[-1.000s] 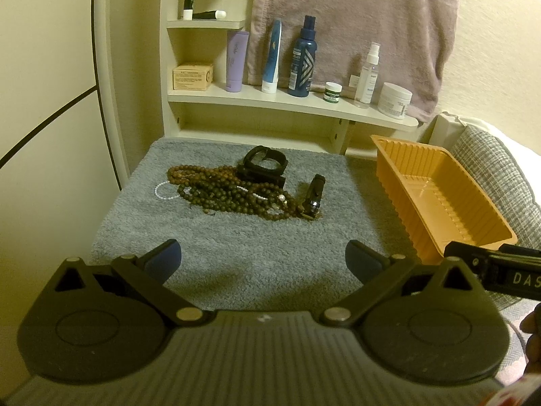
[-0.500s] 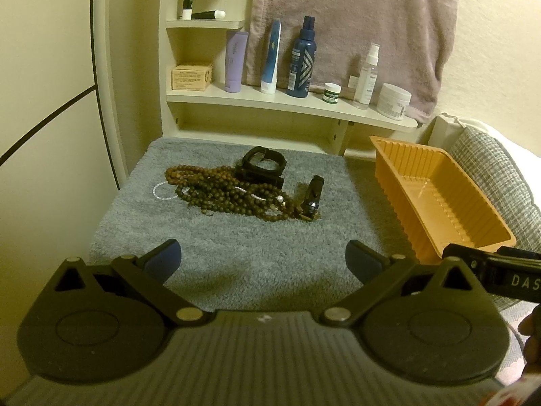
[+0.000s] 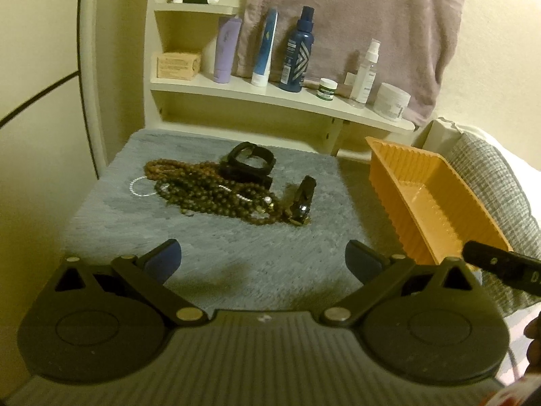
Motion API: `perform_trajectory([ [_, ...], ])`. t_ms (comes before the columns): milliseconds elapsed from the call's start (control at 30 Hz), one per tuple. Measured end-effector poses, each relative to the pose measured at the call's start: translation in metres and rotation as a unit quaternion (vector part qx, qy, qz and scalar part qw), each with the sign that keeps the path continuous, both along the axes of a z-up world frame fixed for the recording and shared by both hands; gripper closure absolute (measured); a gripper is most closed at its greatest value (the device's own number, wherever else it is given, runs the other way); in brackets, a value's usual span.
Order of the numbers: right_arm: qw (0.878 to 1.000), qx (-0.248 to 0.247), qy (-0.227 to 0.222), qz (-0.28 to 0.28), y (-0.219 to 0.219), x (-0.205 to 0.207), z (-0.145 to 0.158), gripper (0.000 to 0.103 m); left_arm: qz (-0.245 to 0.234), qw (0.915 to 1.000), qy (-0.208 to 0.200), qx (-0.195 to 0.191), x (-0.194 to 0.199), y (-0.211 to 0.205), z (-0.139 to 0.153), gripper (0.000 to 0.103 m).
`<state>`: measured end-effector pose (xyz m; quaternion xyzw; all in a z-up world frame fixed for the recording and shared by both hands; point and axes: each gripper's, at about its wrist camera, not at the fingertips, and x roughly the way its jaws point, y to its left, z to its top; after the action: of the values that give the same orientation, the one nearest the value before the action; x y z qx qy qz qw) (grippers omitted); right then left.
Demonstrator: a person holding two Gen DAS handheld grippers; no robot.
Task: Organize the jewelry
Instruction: 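Grasp the orange tray rim with the right gripper and tilt it up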
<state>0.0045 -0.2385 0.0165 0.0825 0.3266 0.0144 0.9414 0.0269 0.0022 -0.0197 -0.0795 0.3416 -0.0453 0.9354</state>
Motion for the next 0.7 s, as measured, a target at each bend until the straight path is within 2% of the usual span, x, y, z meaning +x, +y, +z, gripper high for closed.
perform_trajectory([
  [300, 0.996, 0.007, -0.029, -0.088, -0.067, 0.01, 0.003, 0.001, -0.011, 0.9996, -0.002, -0.028, 0.033, -0.013, -0.011, 0.002],
  [400, 0.993, 0.006, -0.029, -0.115, -0.093, 0.014, -0.002, 0.019, -0.019, 0.9995, -0.005, -0.026, 0.043, -0.023, -0.013, 0.003],
  [467, 0.991, 0.009, -0.023, -0.132, -0.109, 0.018, -0.008, 0.02, -0.022, 0.9994, -0.006, -0.024, 0.047, -0.029, -0.015, 0.003],
  [533, 0.989, 0.018, -0.018, -0.144, -0.123, 0.018, -0.016, 0.03, -0.025, 0.9994, -0.007, -0.022, 0.052, -0.034, -0.017, 0.003],
  [700, 0.987, 0.05, -0.007, -0.152, -0.15, 0.024, -0.04, 0.043, -0.028, 0.9994, 0.0, -0.02, 0.059, -0.043, -0.023, 0.003],
])
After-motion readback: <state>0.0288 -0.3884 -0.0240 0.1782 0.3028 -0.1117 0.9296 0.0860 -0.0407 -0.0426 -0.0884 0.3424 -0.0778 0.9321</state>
